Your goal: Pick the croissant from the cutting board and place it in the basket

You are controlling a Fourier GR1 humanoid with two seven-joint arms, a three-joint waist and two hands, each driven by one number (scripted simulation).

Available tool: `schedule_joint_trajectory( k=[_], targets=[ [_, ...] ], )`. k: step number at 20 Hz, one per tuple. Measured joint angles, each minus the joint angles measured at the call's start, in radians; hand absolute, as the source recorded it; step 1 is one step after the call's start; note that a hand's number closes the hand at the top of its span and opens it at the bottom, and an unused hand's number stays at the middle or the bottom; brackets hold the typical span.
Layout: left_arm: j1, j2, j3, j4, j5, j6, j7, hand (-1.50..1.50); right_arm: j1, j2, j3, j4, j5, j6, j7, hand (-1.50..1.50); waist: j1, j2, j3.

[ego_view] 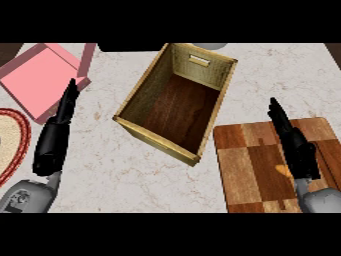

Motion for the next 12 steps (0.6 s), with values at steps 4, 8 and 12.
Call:
schedule_joint_trajectory(
  k=[4,8,12],
  targets=[
    [-0.006,0.045,0.036,-0.010,-0.001,-0.055,0.020,0.00,-0.072,0.007,-0.069,0.009,-0.057,0.056,0.005,1.50,0.003,0.011,-0.012],
    [-0.028,0.087,0.057,-0.001,0.016,-0.108,0.063,0.00,-0.157,0.085,-0.172,-0.016,-0.170,0.037,-0.011,1.50,-0.014,0.004,-0.008],
    [-0.040,0.114,0.073,-0.011,0.051,-0.173,0.104,0.00,-0.220,0.251,-0.132,-0.010,-0.128,-0.120,-0.032,-1.50,0.004,0.012,-0.015]
  ],
)
